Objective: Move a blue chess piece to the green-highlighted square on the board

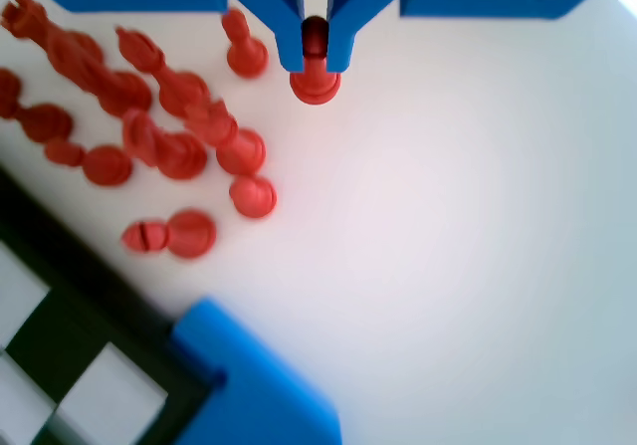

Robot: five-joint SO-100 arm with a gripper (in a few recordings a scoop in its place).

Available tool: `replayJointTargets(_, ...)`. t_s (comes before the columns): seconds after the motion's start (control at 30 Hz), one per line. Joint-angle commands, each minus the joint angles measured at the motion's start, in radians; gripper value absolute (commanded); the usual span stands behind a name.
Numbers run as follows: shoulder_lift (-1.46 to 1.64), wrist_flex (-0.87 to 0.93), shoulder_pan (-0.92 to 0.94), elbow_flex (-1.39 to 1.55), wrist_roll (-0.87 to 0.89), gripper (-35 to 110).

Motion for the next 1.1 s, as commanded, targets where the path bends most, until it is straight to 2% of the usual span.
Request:
replayJointTargets(0.0,0.031,-0.021,-0.014,0.023,-0.003,1)
replayJointTargets(0.27,0.031,-0.089,-0.038,0.071,0.017,2)
replayJointTargets(0.67,0.049,-0.089,-0.043,0.081,-0.008,14)
replayJointTargets(0.83,0.087,-0.028,-0.043,0.080,-0.046,14)
replayJointTargets(1.07,0.206,0.179,-0.043,0.032,-0.123,11)
